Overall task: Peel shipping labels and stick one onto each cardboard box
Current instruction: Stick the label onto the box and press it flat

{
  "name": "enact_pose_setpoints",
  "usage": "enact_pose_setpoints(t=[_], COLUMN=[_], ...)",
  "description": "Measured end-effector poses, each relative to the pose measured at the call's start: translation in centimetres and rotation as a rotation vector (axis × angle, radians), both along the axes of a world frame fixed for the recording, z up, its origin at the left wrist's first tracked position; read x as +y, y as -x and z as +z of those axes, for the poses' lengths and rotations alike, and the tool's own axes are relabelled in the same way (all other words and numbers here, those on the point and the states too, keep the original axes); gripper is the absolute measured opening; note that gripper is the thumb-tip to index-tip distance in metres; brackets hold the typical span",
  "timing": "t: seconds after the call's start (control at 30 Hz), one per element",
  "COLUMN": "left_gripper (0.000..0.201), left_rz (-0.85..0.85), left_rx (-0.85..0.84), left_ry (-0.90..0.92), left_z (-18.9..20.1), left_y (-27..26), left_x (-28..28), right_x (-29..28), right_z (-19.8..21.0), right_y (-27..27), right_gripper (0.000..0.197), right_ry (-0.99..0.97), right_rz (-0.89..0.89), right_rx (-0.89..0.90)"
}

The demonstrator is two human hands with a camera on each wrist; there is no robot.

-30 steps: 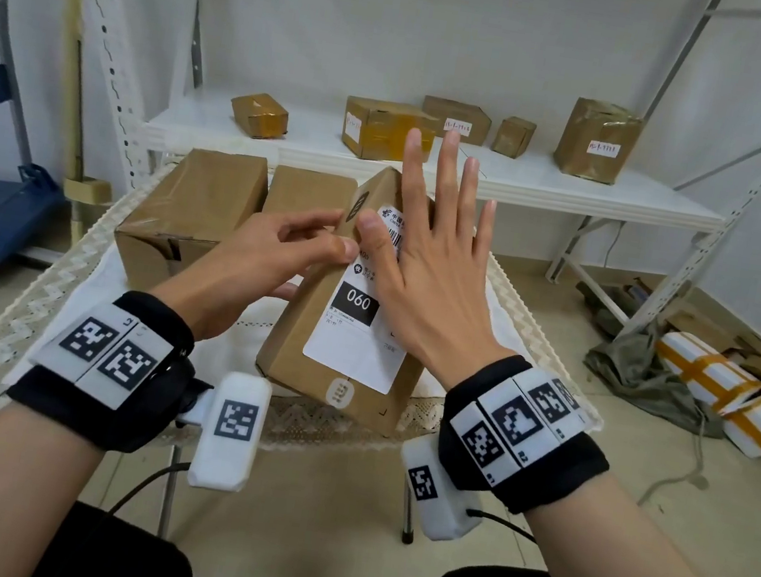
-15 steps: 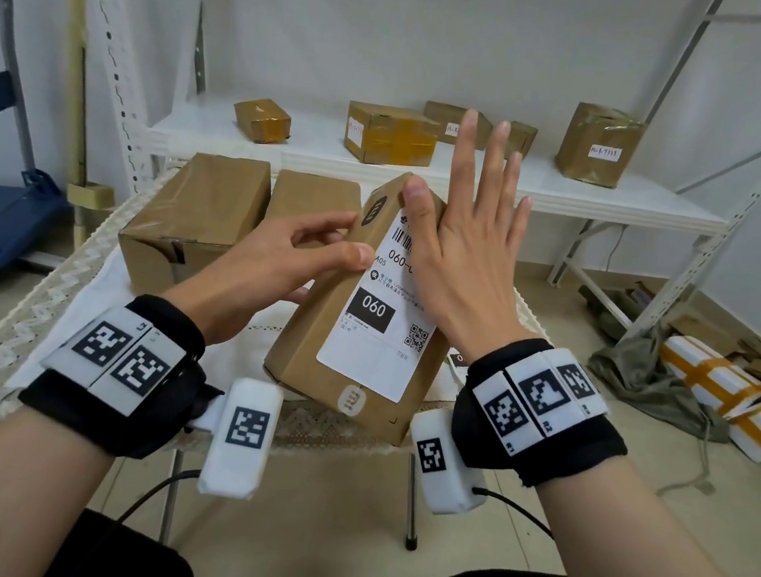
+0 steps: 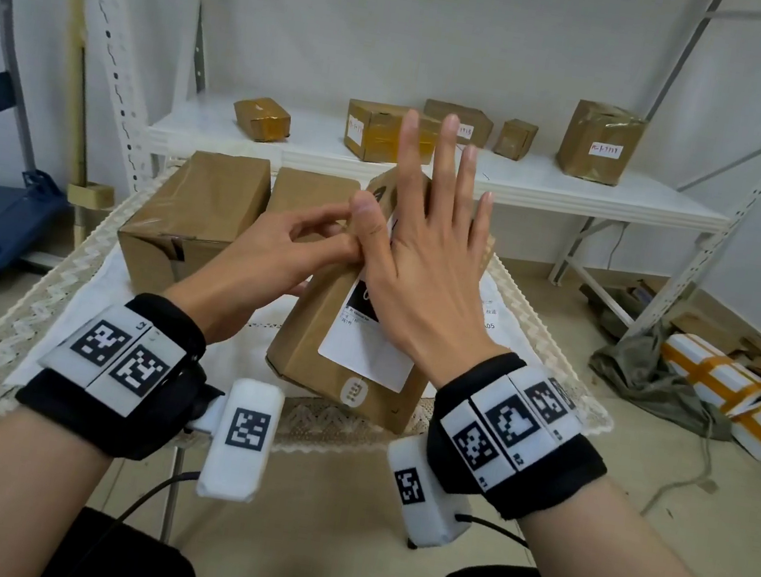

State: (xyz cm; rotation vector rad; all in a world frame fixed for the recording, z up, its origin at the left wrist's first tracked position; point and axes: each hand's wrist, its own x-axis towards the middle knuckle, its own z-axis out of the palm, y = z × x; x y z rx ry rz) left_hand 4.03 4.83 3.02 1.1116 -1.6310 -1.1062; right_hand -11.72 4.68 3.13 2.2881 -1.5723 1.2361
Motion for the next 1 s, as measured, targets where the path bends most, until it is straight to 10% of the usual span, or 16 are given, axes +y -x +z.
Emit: enact_pose_setpoints(t=[0.27, 1.0], left_gripper=[0.077, 0.059], left_rz=[0.026, -0.038], left_rx=[-0.035, -0.092], left_ry=[0.005, 0.013], left_z=[-0.1, 0.0], left_y=[0.0, 0.0], left_x=[-0.2, -0.2], right_x=[-0.9, -0.2], right_z=[1.0, 1.1], right_y=[0.3, 0.4], right_gripper=[0.069, 0.073], right_ry=[0.009, -0.032], right_rz=[-0.048, -0.016], right_rx=[-0.044, -0.019])
